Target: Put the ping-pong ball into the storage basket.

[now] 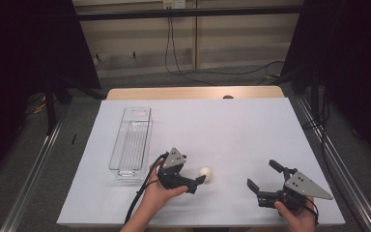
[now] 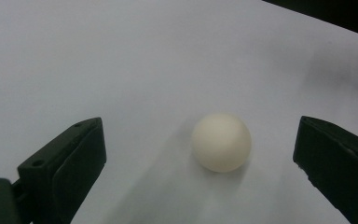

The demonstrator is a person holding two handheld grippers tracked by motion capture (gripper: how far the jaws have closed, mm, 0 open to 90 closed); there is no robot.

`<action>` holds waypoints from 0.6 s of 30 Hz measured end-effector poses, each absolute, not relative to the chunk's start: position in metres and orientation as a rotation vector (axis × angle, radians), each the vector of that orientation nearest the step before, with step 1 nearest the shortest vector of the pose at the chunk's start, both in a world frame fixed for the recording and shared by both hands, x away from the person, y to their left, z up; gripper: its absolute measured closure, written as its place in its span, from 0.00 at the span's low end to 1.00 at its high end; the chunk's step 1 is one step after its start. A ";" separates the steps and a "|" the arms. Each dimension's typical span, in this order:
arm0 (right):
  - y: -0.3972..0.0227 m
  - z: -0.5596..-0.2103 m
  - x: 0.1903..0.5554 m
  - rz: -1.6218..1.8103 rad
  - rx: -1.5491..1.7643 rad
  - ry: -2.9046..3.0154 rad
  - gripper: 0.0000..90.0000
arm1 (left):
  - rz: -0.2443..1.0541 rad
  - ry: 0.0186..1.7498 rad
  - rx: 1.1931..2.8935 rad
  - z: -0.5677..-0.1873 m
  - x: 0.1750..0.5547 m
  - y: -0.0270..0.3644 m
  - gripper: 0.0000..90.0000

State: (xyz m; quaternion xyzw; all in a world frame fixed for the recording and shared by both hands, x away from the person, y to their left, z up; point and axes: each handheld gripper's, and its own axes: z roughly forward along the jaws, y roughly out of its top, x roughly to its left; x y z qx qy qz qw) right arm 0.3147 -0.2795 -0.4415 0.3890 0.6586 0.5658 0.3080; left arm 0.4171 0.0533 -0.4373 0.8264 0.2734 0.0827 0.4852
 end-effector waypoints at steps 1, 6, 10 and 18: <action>-0.280 -0.442 0.315 1.495 1.027 1.742 0.02 | 0.198 0.668 2.012 -0.438 0.418 0.053 0.03; -0.280 -0.441 0.314 1.496 1.024 1.747 0.02 | 0.193 0.674 2.020 -0.439 0.420 0.050 0.03; -0.280 -0.441 0.315 1.496 1.025 1.746 0.02 | 0.173 0.675 2.022 -0.439 0.420 0.047 0.03; -0.280 -0.441 0.315 1.498 1.022 1.745 0.02 | 0.167 0.698 2.037 -0.443 0.423 0.043 0.03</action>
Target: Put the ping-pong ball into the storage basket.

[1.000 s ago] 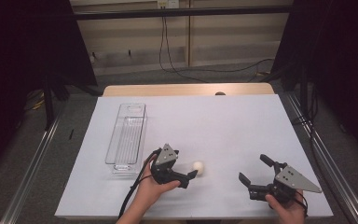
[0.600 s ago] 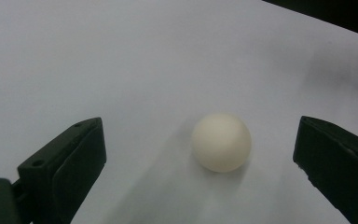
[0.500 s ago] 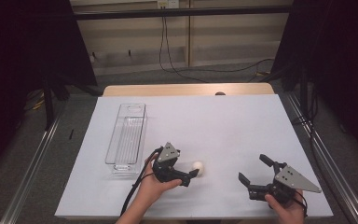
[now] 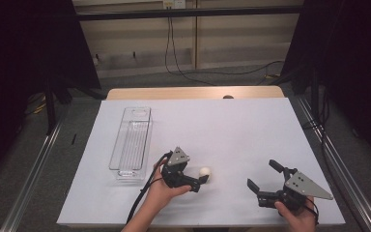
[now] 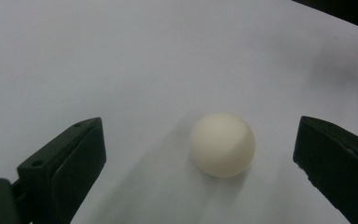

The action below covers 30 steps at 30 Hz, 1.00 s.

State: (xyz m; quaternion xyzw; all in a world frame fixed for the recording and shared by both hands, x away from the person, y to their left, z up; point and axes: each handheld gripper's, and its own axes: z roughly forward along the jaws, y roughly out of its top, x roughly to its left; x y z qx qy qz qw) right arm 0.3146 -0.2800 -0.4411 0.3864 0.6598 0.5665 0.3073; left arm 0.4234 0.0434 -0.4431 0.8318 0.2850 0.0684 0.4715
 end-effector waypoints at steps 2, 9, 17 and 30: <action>-0.280 -0.441 0.315 1.501 1.025 1.739 0.02 | 0.162 0.705 2.039 -0.445 0.424 0.042 0.03; -0.280 -0.441 0.314 1.499 1.028 1.733 0.02 | 0.158 0.696 2.056 -0.447 0.426 0.038 0.03; -0.280 -0.441 0.315 1.496 1.021 1.747 0.02 | 0.167 0.707 2.069 -0.446 0.428 0.038 0.04; -0.280 -0.440 0.315 1.503 1.026 1.733 0.02 | 0.140 0.682 2.094 -0.448 0.428 0.028 0.08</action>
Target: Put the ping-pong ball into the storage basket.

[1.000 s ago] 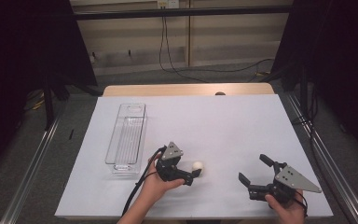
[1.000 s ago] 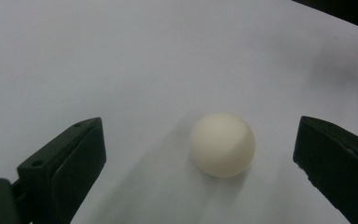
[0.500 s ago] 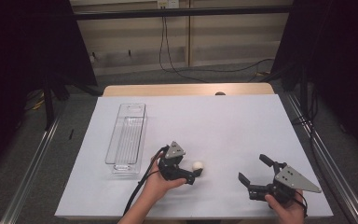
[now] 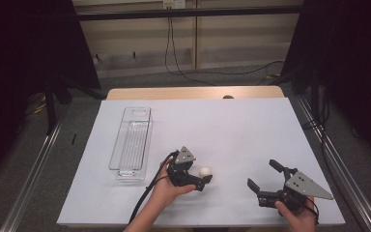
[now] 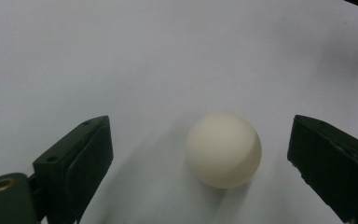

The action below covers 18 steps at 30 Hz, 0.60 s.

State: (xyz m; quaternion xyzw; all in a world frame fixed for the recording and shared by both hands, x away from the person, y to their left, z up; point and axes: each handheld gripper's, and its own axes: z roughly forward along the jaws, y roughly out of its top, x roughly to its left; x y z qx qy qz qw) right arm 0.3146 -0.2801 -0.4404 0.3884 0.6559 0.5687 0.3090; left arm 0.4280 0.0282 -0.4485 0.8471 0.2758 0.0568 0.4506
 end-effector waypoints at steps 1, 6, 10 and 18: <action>-0.280 -0.441 0.315 1.505 1.023 1.733 0.02 | 0.140 0.673 2.091 -0.449 0.429 0.028 0.09; -0.280 -0.440 0.314 1.503 1.021 1.742 0.02 | 0.128 0.665 2.109 -0.449 0.428 0.026 0.13; -0.280 -0.440 0.314 1.504 1.028 1.733 0.02 | 0.112 0.664 2.111 -0.450 0.429 0.024 0.18; -0.280 -0.440 0.315 1.506 1.022 1.737 0.02 | 0.094 0.643 2.143 -0.454 0.429 0.020 0.26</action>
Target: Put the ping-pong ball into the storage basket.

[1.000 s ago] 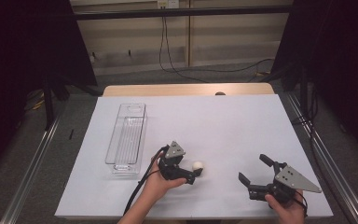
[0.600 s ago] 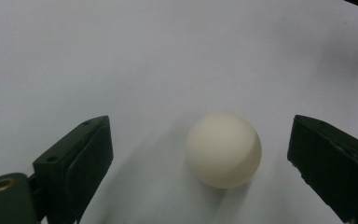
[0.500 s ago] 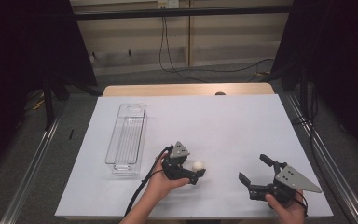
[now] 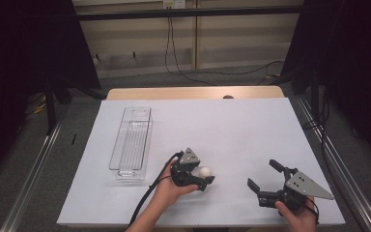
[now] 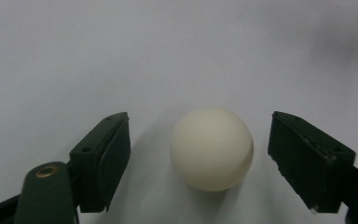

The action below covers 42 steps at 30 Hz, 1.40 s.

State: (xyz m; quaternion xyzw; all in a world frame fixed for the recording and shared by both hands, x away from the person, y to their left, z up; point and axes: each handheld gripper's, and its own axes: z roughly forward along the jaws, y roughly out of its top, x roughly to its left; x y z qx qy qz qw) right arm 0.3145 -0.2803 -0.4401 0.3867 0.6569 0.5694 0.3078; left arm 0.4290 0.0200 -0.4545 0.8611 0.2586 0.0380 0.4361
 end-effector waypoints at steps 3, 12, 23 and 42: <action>-0.281 -0.440 0.314 1.505 1.019 1.740 0.02 | 0.097 0.648 2.143 -0.456 0.430 0.020 0.27; -0.281 -0.440 0.315 1.502 1.021 1.743 0.02 | 0.099 0.641 2.158 -0.456 0.432 0.020 0.36; -0.281 -0.441 0.315 1.504 1.023 1.741 0.02 | 0.075 0.648 2.171 -0.457 0.434 0.019 0.41; -0.281 -0.440 0.315 1.502 1.027 1.743 0.02 | 0.060 0.636 2.195 -0.455 0.436 0.018 0.49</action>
